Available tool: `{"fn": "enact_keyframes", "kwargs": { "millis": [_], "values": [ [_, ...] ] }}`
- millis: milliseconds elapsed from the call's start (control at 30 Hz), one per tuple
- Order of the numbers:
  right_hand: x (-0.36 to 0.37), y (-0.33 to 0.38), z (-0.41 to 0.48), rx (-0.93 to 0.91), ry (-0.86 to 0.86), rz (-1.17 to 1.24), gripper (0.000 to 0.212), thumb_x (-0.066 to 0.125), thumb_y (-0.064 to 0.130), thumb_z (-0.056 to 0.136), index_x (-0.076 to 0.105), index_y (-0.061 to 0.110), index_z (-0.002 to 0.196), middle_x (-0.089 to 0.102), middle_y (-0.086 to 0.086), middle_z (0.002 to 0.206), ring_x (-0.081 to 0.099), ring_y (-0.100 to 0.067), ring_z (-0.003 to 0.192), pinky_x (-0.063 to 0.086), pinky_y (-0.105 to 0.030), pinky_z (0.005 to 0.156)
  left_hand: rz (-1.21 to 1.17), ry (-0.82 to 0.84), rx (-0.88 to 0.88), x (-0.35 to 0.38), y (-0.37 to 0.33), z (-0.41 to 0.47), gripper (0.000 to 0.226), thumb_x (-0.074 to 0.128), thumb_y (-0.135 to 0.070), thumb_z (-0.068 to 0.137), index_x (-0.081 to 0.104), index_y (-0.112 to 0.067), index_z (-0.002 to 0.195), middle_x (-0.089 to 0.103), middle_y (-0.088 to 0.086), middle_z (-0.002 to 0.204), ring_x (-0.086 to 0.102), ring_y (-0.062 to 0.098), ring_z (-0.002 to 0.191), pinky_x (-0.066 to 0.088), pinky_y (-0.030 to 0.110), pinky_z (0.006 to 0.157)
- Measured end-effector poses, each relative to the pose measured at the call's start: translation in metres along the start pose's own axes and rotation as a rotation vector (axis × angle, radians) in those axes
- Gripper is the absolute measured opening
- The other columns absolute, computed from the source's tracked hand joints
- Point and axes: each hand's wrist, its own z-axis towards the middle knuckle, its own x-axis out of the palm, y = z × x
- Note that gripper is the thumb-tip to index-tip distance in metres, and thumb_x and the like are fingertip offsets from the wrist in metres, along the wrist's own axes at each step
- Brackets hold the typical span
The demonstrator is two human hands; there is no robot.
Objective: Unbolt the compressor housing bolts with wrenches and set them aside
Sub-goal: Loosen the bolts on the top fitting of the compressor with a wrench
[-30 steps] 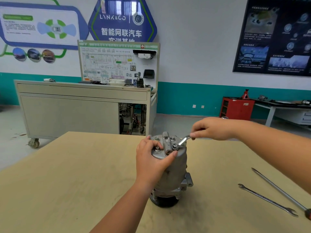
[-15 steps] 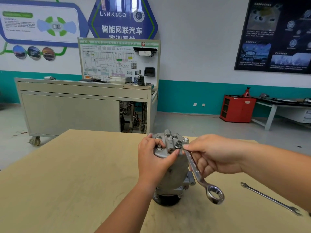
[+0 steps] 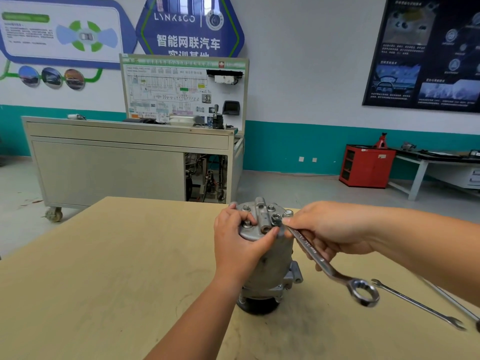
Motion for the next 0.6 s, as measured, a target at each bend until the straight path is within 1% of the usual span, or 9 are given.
{"fn": "enact_keyframes", "kwargs": {
  "millis": [133,233,300,367,433,533,600],
  "values": [
    [-0.010,0.007,-0.002,0.023,0.012,-0.173,0.033,0.038,0.032,0.101,0.053,0.006,0.088,0.046,-0.003,0.044,0.042,-0.009,0.030,0.049,-0.025,0.046,0.000,0.005,0.009,0.000,0.001,0.000,0.042,0.087,-0.022,0.064,0.048,-0.032,0.075,0.045,-0.022,0.099,0.037,0.007,0.124,0.029,0.017,0.092],
    [-0.017,0.008,0.002,0.009,0.048,-0.283,0.033,0.038,0.034,0.101,0.051,0.007,0.088,0.044,0.001,0.043,0.039,-0.008,0.032,0.047,-0.027,0.053,-0.003,0.005,0.005,0.000,0.002,0.000,0.040,0.087,-0.023,0.064,0.049,-0.031,0.075,0.045,-0.022,0.099,0.037,0.006,0.124,0.027,0.007,0.091],
    [-0.021,0.009,0.005,0.016,0.077,-0.380,0.034,0.036,0.035,0.101,0.051,0.010,0.084,0.046,0.002,0.046,0.042,-0.008,0.035,0.046,-0.024,0.052,-0.017,0.007,-0.008,0.000,0.003,-0.001,0.039,0.087,-0.024,0.064,0.050,-0.031,0.075,0.046,-0.021,0.099,0.037,0.005,0.124,0.024,0.002,0.091],
    [-0.024,0.009,0.007,0.047,0.105,-0.438,0.035,0.034,0.037,0.101,0.051,0.013,0.081,0.051,0.000,0.051,0.047,-0.011,0.041,0.047,-0.023,0.051,-0.023,0.009,-0.017,0.000,0.003,-0.001,0.038,0.086,-0.025,0.064,0.050,-0.031,0.075,0.046,-0.021,0.099,0.036,0.004,0.124,0.024,0.001,0.090],
    [-0.028,0.007,0.010,0.083,0.123,-0.471,0.038,0.033,0.041,0.101,0.050,0.014,0.080,0.056,0.001,0.054,0.053,-0.010,0.047,0.048,-0.023,0.054,-0.026,0.010,-0.015,0.001,0.004,0.000,0.038,0.086,-0.025,0.065,0.050,-0.031,0.075,0.046,-0.022,0.100,0.036,0.004,0.124,0.024,0.001,0.091],
    [-0.036,0.003,0.015,0.114,0.124,-0.502,0.043,0.032,0.048,0.099,0.044,0.016,0.073,0.057,0.005,0.050,0.052,-0.009,0.045,0.047,-0.023,0.056,-0.024,0.019,-0.017,0.001,0.004,-0.001,0.038,0.086,-0.027,0.065,0.050,-0.031,0.075,0.046,-0.024,0.101,0.036,0.006,0.126,0.027,0.009,0.093],
    [-0.044,0.002,0.019,0.138,0.064,-0.503,0.045,0.039,0.052,0.095,0.046,0.015,0.071,0.058,0.005,0.051,0.052,-0.010,0.045,0.048,-0.023,0.055,-0.033,0.021,-0.019,0.001,0.003,-0.001,0.037,0.085,-0.034,0.063,0.050,-0.032,0.075,0.046,-0.023,0.100,0.036,0.004,0.125,0.026,0.006,0.092]
  ]
}}
